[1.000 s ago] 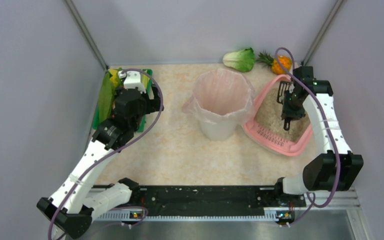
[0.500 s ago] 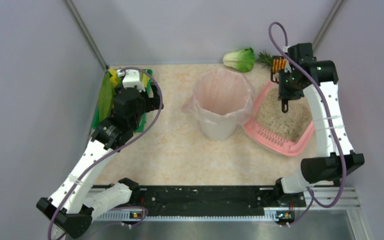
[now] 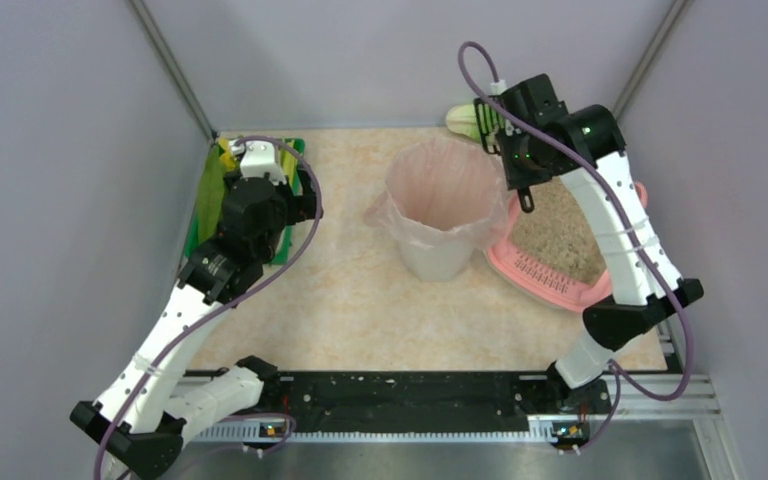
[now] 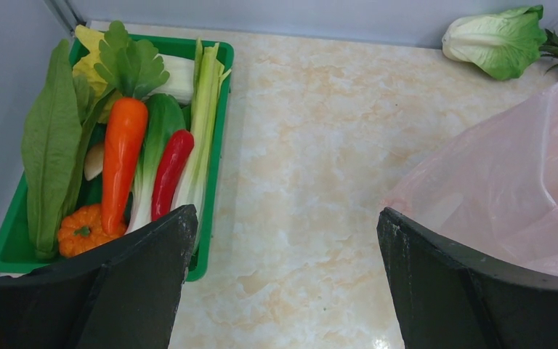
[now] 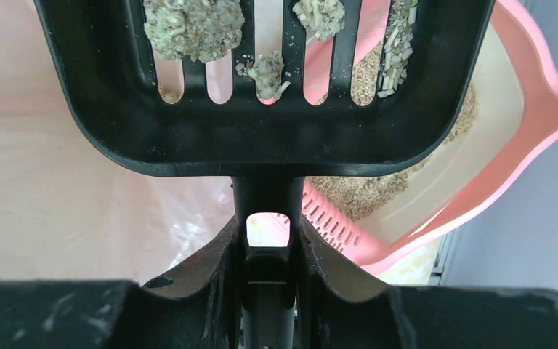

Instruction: Clean the litter box

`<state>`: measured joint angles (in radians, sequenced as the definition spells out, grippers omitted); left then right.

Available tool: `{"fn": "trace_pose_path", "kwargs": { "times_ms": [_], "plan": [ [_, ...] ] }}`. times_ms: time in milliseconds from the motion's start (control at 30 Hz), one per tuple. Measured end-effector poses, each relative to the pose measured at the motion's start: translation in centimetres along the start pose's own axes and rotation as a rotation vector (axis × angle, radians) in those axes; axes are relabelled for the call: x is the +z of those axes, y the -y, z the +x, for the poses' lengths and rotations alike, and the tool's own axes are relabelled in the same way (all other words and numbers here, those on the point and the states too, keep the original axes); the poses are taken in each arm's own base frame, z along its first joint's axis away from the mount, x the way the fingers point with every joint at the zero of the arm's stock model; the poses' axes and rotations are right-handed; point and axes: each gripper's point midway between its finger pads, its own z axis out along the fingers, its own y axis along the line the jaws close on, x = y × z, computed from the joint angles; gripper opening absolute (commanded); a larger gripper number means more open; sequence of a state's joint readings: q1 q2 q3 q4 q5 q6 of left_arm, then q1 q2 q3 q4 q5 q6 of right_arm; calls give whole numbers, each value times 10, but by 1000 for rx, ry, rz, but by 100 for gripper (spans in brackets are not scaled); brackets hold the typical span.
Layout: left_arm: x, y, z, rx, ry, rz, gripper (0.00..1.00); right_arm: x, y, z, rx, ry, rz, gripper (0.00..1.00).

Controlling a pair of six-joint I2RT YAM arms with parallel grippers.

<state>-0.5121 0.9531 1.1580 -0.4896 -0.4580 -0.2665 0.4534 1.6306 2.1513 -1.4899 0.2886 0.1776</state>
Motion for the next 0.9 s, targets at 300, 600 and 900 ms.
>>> {"fn": "trace_pose_path", "kwargs": {
  "times_ms": [300,600,900],
  "plan": [
    [0,-2,-1,3,4,-7,99,4,-30,-1,-253,41,171,0],
    [-3,-4,-1,0,12,-9,99,0,-30,4,-561,89,481,0],
    [-7,-10,2,-4,25,-26,99,-31,-15,-10,-744,200,666,0]
  ]
}}
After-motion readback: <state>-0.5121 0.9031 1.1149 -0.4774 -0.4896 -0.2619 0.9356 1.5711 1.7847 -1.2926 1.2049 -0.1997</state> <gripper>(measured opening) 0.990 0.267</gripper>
